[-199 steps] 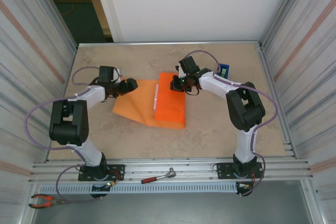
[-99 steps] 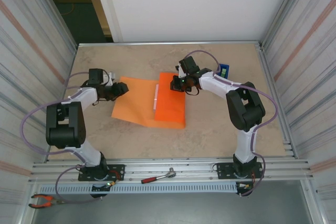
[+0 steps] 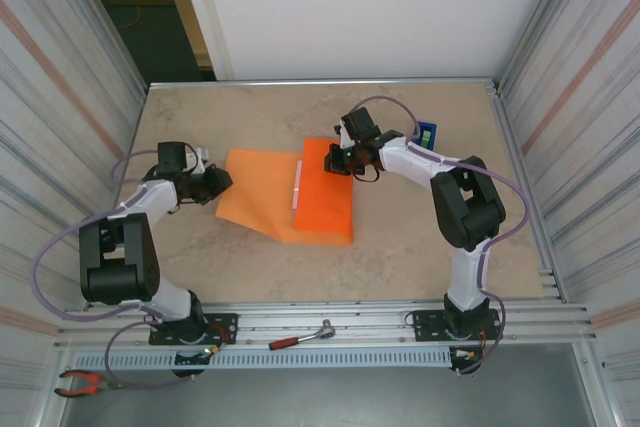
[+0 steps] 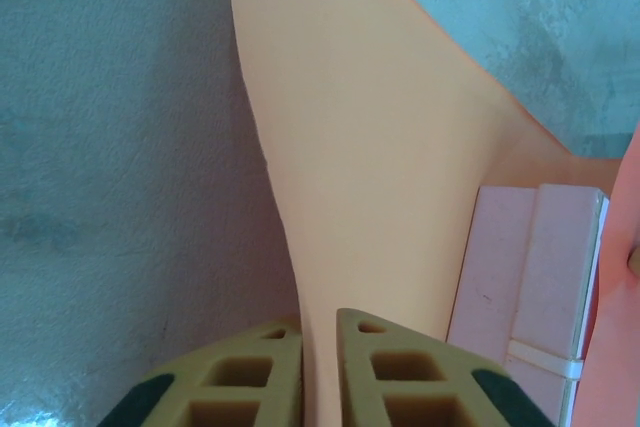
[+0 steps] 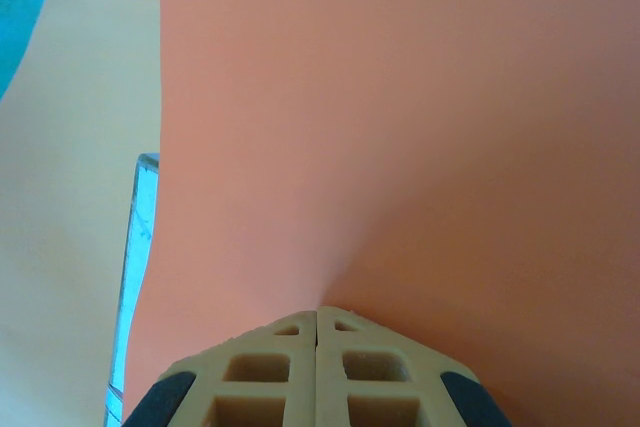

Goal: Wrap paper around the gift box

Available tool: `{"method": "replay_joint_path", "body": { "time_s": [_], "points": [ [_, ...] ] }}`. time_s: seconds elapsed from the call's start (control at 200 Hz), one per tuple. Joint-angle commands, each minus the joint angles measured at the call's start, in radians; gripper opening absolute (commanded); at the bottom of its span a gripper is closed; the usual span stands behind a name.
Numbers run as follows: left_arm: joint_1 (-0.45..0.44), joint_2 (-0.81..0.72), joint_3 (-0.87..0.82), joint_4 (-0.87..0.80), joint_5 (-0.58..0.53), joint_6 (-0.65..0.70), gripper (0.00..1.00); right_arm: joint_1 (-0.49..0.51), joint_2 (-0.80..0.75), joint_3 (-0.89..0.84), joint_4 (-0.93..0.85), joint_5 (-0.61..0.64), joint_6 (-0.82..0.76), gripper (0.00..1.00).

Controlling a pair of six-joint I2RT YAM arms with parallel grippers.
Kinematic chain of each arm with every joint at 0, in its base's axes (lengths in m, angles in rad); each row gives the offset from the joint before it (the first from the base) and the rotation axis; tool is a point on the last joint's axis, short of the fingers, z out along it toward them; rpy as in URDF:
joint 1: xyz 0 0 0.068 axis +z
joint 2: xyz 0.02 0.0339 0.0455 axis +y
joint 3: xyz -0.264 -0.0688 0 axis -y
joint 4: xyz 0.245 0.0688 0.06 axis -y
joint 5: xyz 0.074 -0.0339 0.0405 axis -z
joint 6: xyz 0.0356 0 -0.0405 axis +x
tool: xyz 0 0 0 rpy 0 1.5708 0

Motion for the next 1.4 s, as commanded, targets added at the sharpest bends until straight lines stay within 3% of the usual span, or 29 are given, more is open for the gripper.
{"method": "replay_joint_path", "body": {
  "time_s": [0.0, 0.08, 0.261, 0.596, 0.867, 1.398],
  "points": [
    [0.007, -0.035, -0.012, -0.027, 0.016, 0.014, 0.08, 0.005, 0.060, -0.054, -0.067, 0.025, -0.011, 0.00],
    [0.006, -0.054, -0.014, -0.027, 0.030, 0.012, 0.00, 0.004, 0.058, -0.057, -0.066, 0.024, -0.011, 0.00],
    [-0.019, -0.157, -0.034, 0.023, 0.077, -0.007, 0.00, 0.005, 0.060, -0.058, -0.060, 0.023, -0.006, 0.00],
    [-0.238, -0.302, -0.042, 0.098, 0.085, -0.023, 0.00, 0.005, 0.054, -0.063, -0.063, 0.024, -0.005, 0.00],
    [-0.428, -0.242, 0.001, 0.141, 0.002, -0.139, 0.00, 0.007, 0.055, -0.062, -0.064, 0.025, -0.004, 0.00],
    [-0.693, -0.015, 0.062, 0.425, -0.156, -0.437, 0.00, 0.013, 0.070, -0.055, -0.066, 0.023, 0.001, 0.00]
  ]
}}
